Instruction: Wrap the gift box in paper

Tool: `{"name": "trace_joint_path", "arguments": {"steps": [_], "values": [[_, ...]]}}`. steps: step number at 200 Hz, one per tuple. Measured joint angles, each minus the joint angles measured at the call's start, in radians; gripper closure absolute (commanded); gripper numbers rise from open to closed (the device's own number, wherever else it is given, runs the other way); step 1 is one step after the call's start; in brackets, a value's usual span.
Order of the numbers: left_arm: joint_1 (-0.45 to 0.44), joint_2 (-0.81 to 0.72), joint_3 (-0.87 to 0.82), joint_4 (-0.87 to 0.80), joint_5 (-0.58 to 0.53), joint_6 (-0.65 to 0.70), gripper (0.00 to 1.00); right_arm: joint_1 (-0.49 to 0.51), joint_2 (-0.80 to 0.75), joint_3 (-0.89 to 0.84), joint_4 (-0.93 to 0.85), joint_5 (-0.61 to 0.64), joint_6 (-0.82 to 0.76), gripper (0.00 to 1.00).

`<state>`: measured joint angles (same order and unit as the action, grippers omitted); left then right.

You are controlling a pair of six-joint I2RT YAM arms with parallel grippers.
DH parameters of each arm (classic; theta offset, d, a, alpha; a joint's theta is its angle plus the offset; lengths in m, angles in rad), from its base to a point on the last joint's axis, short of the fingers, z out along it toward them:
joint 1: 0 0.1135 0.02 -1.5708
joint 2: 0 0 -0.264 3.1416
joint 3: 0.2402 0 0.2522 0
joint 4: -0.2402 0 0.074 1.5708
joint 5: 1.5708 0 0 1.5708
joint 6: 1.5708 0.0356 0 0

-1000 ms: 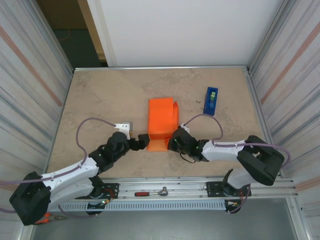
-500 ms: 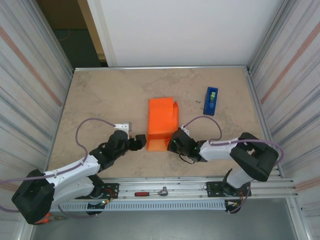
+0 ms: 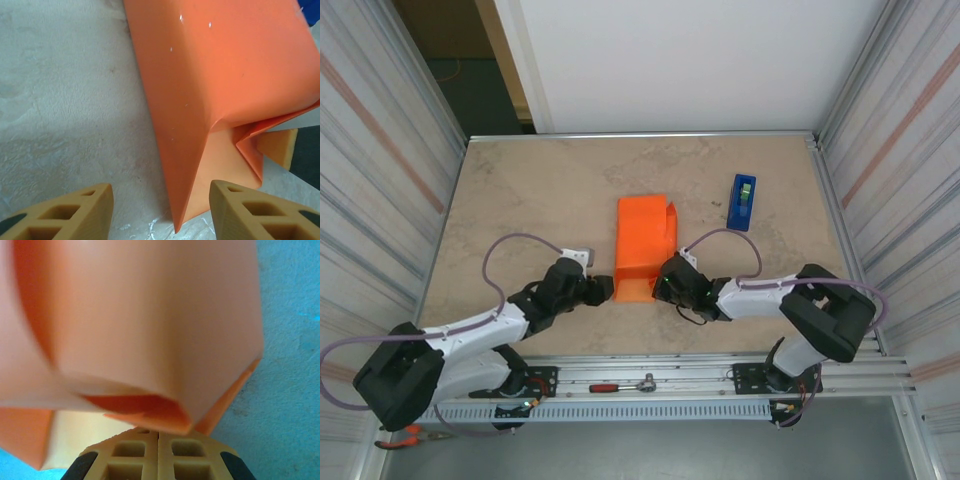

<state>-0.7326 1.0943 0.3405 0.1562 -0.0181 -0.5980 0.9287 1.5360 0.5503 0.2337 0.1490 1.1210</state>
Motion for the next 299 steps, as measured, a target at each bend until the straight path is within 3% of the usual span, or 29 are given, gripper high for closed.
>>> {"name": "trace_joint_path", "arguments": {"steps": [54,78,206,230,266,299], "values": [[-0.051,0.046,0.016,0.002,-0.003,0.012,0.49,-0.002,0.029,0.002,0.028,-0.023,0.001,1.0],[-0.075,0.062,0.022,0.003,-0.012,0.019,0.55,-0.002,0.021,0.002,0.024,-0.023,0.0,1.0],[-0.101,0.207,0.066,0.012,-0.031,0.028,0.62,-0.002,0.037,0.001,0.044,-0.023,0.001,1.0],[-0.101,0.22,0.066,0.015,-0.034,0.032,0.72,-0.002,0.04,-0.008,0.066,-0.023,0.002,1.0],[-0.101,0.235,0.09,0.013,-0.033,0.055,1.0,0.0,0.041,-0.014,0.079,-0.023,0.002,1.0],[-0.101,0.235,0.133,0.001,-0.026,0.08,1.0,0.0,0.041,-0.016,0.084,-0.023,0.005,1.0]]}}
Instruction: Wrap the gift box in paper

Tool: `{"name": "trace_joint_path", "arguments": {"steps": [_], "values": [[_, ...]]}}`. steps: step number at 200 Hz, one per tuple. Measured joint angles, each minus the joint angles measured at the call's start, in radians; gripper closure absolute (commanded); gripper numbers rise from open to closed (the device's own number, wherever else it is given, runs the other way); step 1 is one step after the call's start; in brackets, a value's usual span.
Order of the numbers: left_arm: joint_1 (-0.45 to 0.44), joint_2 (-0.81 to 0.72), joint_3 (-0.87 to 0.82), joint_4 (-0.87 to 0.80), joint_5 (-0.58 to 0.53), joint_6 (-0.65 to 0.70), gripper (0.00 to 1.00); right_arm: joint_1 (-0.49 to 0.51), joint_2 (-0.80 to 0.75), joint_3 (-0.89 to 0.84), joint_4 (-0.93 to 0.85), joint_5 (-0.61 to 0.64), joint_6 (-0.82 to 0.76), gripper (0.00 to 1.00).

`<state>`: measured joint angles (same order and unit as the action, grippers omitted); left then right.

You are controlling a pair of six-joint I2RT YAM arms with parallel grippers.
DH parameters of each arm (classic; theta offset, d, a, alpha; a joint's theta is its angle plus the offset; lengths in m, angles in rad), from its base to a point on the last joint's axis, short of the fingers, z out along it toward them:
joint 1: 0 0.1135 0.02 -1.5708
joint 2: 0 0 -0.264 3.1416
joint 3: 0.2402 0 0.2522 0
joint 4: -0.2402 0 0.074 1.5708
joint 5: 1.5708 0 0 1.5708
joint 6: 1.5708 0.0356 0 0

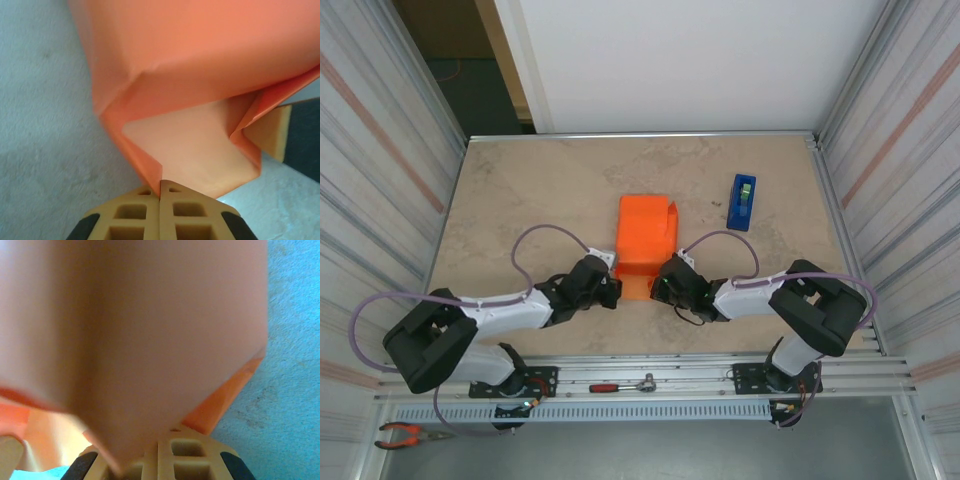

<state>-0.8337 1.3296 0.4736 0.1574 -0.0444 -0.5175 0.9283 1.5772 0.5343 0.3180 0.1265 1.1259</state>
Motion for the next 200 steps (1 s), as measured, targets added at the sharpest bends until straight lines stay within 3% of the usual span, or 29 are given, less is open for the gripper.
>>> {"name": "trace_joint_path", "arguments": {"steps": [65,107,124,138,200], "values": [[0.0,0.001,0.034,0.017,0.03,-0.015,1.0,0.002,0.002,-0.001,0.002,0.001,0.0,1.0],[0.0,0.075,0.033,0.143,0.054,-0.092,1.0,0.004,0.007,-0.001,0.013,0.004,0.001,1.0],[0.0,0.121,0.033,0.196,0.061,-0.113,0.77,0.007,0.008,-0.001,0.015,0.007,0.005,1.0],[0.0,0.154,0.033,0.233,0.072,-0.134,0.64,0.009,0.01,-0.001,0.018,0.008,0.011,1.0],[-0.006,0.181,0.026,0.308,0.079,-0.138,0.44,0.014,0.014,0.0,0.026,0.008,0.018,1.0]]}}
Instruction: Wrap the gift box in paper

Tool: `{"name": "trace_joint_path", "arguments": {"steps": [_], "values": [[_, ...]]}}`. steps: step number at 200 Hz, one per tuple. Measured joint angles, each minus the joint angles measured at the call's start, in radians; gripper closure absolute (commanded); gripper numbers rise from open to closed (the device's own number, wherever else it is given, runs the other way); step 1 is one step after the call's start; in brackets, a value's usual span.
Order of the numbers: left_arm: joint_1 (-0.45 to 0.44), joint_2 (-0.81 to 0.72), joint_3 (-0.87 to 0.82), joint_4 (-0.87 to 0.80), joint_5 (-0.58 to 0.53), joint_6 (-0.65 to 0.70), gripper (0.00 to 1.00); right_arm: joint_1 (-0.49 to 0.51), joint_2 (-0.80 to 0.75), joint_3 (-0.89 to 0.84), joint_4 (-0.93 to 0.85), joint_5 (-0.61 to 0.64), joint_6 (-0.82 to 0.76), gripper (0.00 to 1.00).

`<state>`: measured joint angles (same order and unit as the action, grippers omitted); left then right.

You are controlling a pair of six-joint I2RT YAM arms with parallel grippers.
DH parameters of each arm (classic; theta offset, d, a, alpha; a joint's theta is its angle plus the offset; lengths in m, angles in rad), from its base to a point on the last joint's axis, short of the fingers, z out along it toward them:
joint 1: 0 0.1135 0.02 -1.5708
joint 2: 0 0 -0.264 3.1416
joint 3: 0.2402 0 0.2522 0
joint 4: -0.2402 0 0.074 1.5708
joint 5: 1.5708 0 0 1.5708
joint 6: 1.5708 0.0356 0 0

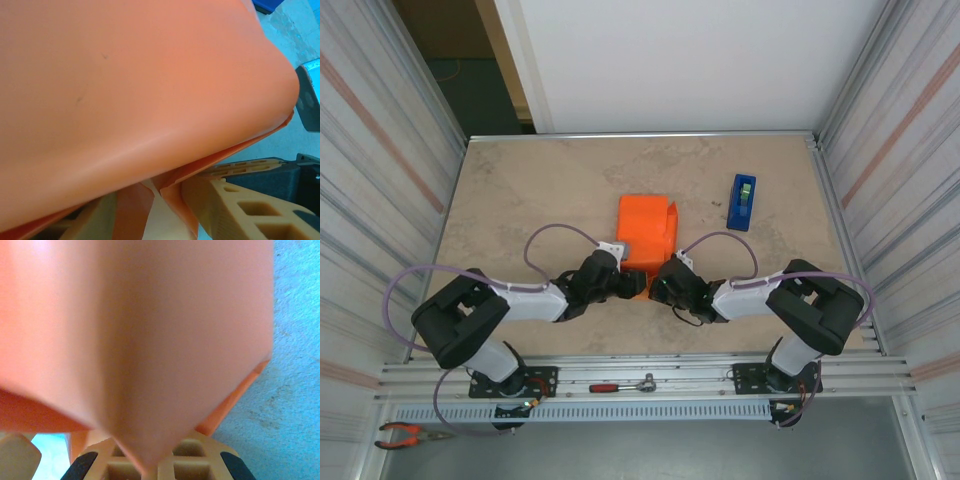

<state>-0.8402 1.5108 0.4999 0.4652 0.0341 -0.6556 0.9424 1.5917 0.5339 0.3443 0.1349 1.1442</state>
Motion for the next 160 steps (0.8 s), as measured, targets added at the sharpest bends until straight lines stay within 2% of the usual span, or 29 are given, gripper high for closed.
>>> {"name": "trace_joint_path", "arguments": {"steps": [19,51,65,70,85,100,126,160], "values": [[0.0,-0.039,-0.007,-0.027,-0.002,0.013,0.35,0.0,-0.006,0.0,-0.008,-0.001,0.0,1.0],[0.013,-0.208,-0.04,-0.094,-0.005,0.035,0.35,0.001,-0.045,-0.001,-0.079,-0.002,-0.002,1.0],[0.039,-0.302,-0.064,-0.129,-0.013,0.042,0.45,0.0,-0.066,-0.001,-0.111,-0.002,-0.004,1.0],[0.048,-0.335,-0.074,-0.142,-0.018,0.043,0.53,-0.001,-0.072,-0.001,-0.118,-0.002,-0.004,1.0],[0.076,-0.423,-0.105,-0.184,-0.035,0.045,0.86,-0.003,-0.087,-0.001,-0.134,-0.002,-0.006,1.0],[0.093,-0.484,-0.132,-0.236,-0.049,0.043,1.0,-0.008,-0.09,-0.001,-0.143,-0.004,-0.008,1.0],[0.099,-0.477,-0.143,-0.29,-0.05,0.049,1.0,-0.012,-0.09,-0.001,-0.157,-0.005,-0.011,1.0],[0.099,-0.359,-0.143,-0.282,-0.015,0.05,1.0,-0.013,-0.09,-0.001,-0.165,-0.009,-0.019,1.0]]}}
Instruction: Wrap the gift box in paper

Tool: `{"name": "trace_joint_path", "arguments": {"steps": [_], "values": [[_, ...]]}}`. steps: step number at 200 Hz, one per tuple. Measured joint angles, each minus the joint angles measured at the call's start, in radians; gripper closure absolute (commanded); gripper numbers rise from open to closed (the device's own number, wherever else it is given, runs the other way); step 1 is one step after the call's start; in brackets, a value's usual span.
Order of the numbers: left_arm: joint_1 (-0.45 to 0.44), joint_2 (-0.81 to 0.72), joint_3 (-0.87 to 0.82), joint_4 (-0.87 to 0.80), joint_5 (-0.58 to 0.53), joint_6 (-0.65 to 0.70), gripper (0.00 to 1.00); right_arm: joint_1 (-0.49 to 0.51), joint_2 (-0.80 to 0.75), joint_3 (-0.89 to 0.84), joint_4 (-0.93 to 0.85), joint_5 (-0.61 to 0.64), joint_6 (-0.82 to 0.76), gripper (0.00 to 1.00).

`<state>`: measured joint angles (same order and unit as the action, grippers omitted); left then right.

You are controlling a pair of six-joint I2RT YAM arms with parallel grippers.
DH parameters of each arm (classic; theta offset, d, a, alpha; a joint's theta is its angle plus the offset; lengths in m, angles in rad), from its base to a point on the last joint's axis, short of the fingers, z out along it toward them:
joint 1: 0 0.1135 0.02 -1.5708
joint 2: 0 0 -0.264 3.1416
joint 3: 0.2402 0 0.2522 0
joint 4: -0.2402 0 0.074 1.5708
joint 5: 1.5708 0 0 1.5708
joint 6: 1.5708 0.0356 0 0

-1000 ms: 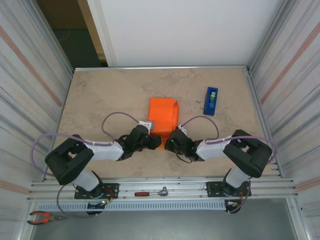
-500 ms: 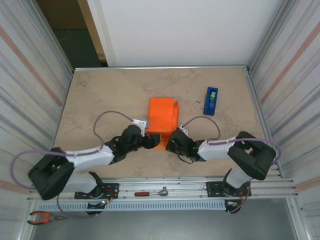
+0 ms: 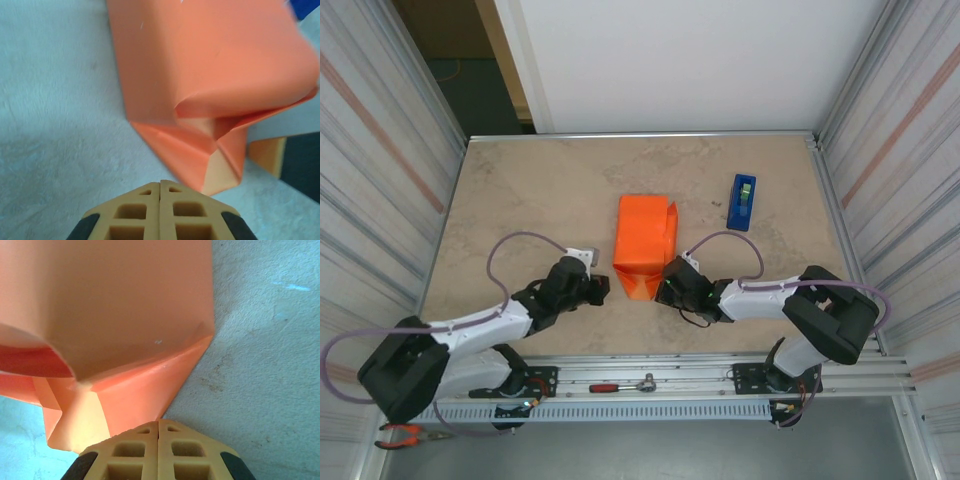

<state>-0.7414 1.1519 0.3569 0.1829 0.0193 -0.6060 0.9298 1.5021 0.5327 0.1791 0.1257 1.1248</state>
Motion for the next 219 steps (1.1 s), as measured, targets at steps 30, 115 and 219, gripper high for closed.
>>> {"name": "trace_joint_path", "arguments": {"steps": [30,115,219], "values": [[-0.023,0.113,0.026,0.004,0.016,0.007,1.0,0.0,0.001,0.003,-0.004,-0.004,-0.009,1.0],[-0.1,0.382,0.204,0.114,0.018,0.031,1.0,0.0,0.077,0.095,0.0,-0.029,-0.019,1.0],[-0.124,0.343,0.215,0.1,0.017,0.029,0.97,-0.013,0.074,0.065,0.028,-0.048,-0.018,1.0]]}}
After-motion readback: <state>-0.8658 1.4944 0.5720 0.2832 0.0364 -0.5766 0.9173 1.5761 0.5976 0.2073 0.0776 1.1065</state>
